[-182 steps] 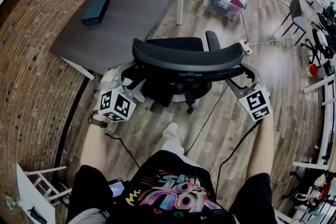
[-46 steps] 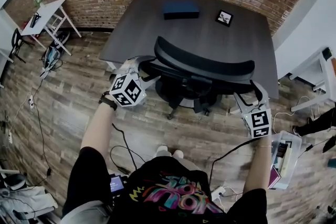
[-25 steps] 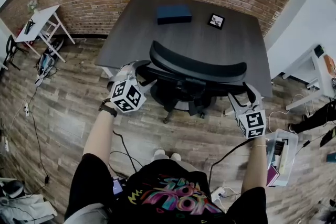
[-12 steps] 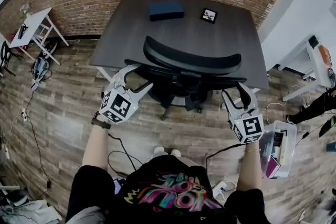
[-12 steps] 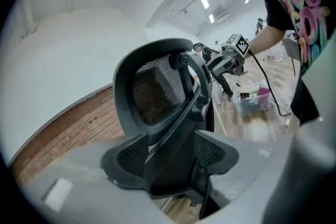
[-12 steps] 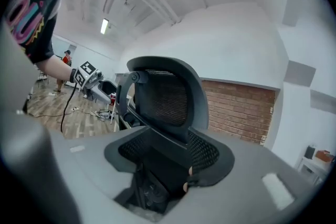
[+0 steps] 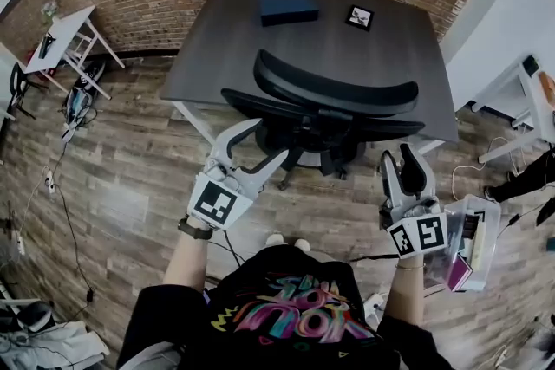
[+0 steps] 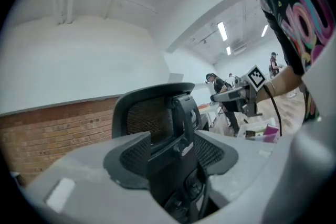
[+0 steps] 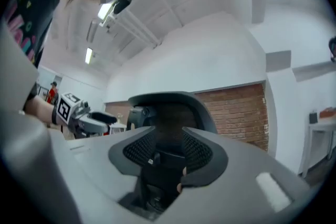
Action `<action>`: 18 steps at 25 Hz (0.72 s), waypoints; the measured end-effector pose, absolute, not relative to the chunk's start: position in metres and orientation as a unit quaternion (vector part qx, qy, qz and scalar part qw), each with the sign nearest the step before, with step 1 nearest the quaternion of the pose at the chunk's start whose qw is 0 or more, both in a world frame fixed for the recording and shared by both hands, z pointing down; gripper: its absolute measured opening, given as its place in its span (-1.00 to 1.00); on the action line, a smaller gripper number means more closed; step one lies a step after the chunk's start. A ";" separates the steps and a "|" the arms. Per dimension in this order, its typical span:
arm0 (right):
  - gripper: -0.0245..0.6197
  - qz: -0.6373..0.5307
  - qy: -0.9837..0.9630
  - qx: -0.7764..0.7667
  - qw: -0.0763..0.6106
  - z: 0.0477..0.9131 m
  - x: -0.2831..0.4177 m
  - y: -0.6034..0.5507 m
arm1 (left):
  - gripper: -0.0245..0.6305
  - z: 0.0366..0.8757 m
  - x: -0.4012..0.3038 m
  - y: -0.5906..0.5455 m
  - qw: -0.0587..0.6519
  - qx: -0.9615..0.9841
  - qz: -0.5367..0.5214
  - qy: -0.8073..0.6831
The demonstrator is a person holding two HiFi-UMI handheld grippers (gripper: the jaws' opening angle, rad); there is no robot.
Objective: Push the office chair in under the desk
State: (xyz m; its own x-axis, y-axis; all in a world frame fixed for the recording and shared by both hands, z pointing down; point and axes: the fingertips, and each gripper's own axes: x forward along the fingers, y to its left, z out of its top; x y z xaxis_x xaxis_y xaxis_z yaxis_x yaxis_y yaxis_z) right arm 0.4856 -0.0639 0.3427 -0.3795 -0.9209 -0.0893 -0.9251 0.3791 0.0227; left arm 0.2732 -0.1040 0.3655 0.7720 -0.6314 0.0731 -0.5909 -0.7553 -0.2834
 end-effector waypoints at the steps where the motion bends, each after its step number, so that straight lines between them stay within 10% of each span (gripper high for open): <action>1: -0.44 0.029 0.830 -0.555 0.047 0.338 0.483 -0.060 | -0.13 0.363 0.275 -0.101 0.112 -0.936 -0.071 0.327; 18: -0.92 -0.004 0.817 -0.574 0.057 0.353 0.473 -0.023 | -0.58 0.379 0.282 -0.058 0.002 -0.942 -0.011 0.335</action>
